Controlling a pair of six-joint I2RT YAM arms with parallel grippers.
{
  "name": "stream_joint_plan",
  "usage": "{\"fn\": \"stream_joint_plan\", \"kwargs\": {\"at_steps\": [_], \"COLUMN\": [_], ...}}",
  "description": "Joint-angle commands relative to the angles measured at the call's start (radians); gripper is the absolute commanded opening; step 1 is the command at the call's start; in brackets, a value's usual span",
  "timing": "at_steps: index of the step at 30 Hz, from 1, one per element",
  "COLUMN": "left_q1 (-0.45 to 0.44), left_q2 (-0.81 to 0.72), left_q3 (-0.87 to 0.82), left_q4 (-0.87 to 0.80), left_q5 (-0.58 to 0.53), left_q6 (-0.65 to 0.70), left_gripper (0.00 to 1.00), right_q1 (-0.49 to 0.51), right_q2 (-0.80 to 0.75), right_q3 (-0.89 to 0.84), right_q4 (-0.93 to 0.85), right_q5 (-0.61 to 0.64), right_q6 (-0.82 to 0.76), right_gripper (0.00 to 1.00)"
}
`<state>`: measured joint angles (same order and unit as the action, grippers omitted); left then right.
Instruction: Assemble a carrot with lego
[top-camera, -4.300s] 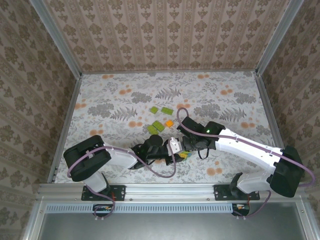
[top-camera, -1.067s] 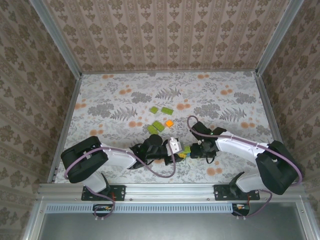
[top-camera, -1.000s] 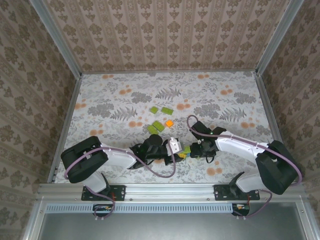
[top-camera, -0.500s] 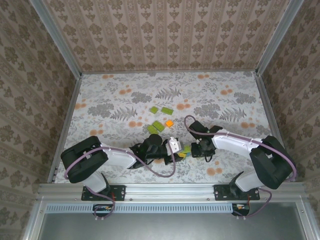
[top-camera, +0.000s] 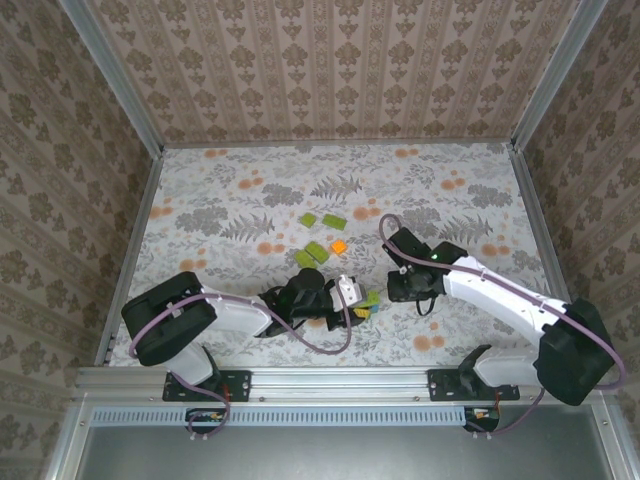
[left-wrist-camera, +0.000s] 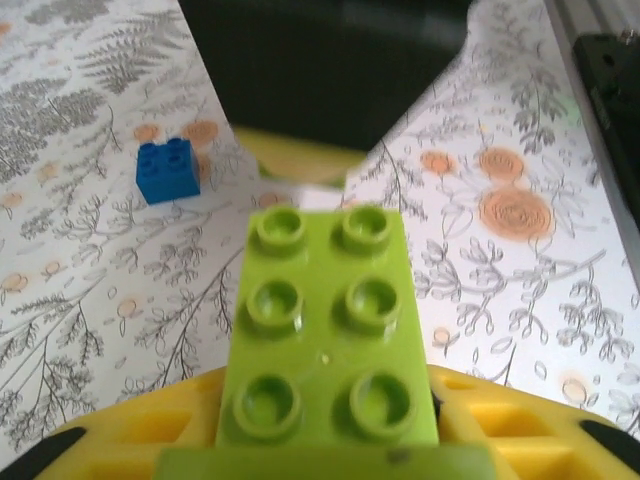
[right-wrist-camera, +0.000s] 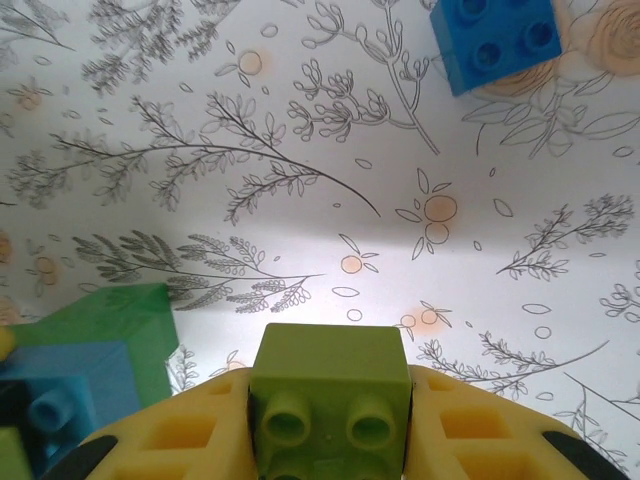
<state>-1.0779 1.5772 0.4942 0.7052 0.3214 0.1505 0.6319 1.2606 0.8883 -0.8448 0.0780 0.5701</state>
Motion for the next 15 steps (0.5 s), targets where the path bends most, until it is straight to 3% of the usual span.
{"fn": "stream_joint_plan", "kwargs": {"at_steps": [1,6,15], "left_q1": [0.007,0.007,0.008], "left_q2": [0.006,-0.015,-0.077], "left_q3": [-0.011,-0.025,-0.057], "left_q4": [-0.039,-0.023,-0.009], "left_q5": [0.009,0.005,0.032], "left_q6": [0.011,0.010,0.011], "left_gripper": [0.51,0.61,0.66], "right_q1": [0.011,0.037,0.098], "right_q2": [-0.030,-0.043,-0.019], "right_q3": [0.059,0.118,0.196], "right_q4": [-0.117,-0.153,-0.168], "right_q5": [0.043,0.033,0.000], "right_q6": [-0.026,-0.026,-0.010], "right_gripper": [0.29,0.29,0.28]}}
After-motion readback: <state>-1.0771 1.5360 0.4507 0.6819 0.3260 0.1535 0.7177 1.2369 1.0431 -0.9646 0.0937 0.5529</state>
